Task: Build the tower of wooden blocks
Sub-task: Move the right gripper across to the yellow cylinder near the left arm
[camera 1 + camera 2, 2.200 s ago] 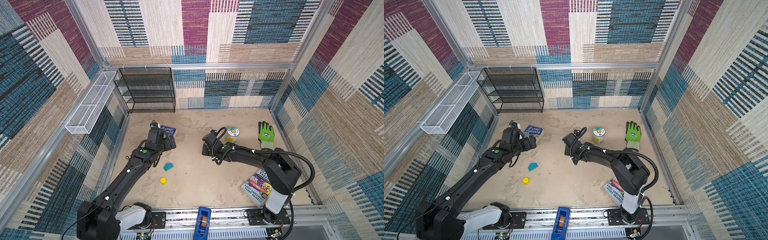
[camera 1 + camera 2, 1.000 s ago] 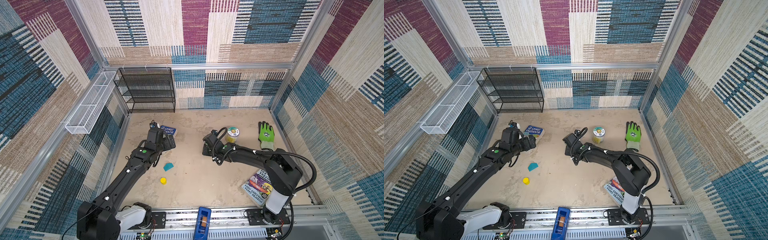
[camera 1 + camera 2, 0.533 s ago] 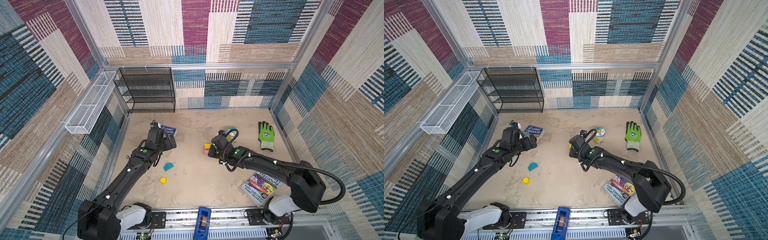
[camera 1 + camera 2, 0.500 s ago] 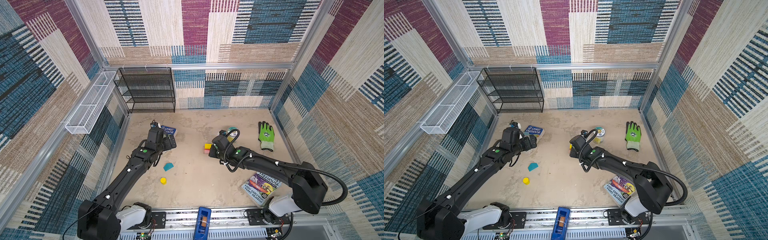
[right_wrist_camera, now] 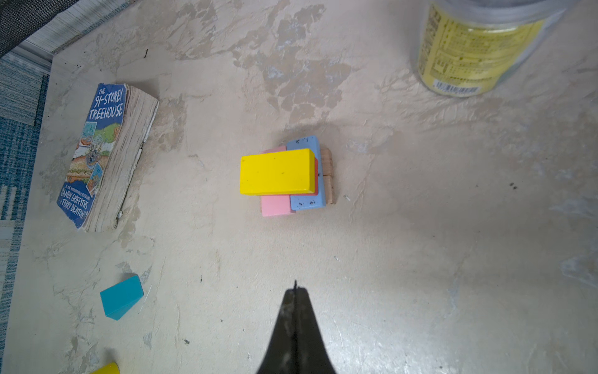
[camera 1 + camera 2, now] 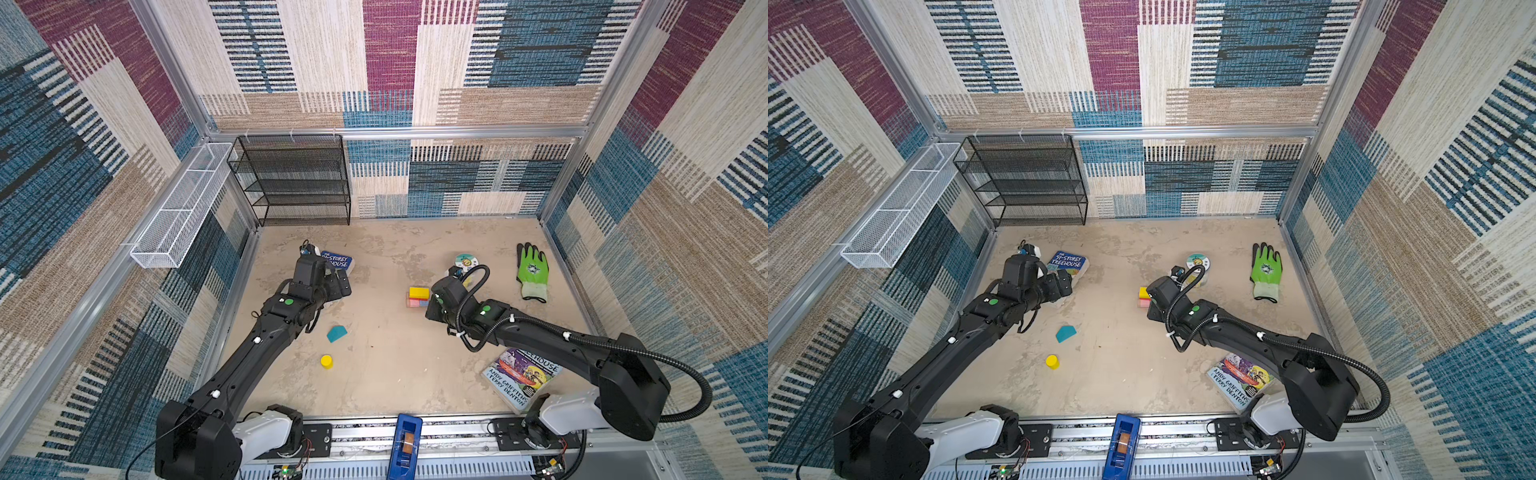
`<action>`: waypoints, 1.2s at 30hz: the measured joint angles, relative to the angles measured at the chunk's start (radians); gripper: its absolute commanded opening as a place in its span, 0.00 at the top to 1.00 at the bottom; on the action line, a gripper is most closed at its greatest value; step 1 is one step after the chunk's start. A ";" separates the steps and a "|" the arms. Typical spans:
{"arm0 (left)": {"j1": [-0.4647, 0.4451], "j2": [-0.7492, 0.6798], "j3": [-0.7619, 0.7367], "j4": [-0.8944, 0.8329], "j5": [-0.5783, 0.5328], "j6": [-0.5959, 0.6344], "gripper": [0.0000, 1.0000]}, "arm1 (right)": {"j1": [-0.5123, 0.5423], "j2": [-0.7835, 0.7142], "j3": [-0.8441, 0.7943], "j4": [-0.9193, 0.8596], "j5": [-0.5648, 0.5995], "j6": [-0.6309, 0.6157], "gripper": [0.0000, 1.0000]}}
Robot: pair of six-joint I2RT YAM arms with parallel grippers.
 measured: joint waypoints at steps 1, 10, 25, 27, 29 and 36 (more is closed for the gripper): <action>0.002 -0.001 0.001 -0.006 0.000 0.002 0.03 | 0.000 0.003 0.000 0.006 -0.008 0.000 1.00; 0.055 -0.021 0.006 -0.080 -0.011 0.037 0.03 | 0.082 0.144 0.141 -0.005 -0.085 -0.040 0.93; 0.218 -0.136 -0.045 -0.156 -0.003 0.025 0.02 | 0.342 0.450 0.521 -0.155 -0.199 -0.220 0.59; 0.232 -0.157 -0.052 -0.161 -0.004 0.016 0.02 | 0.363 0.479 0.562 -0.167 -0.227 -0.248 0.56; 0.250 -0.180 -0.061 -0.165 -0.006 -0.002 0.02 | 0.383 0.510 0.600 -0.174 -0.256 -0.272 0.53; 0.307 -0.261 -0.084 -0.216 -0.049 -0.052 0.02 | 0.446 0.647 0.780 -0.229 -0.312 -0.355 0.44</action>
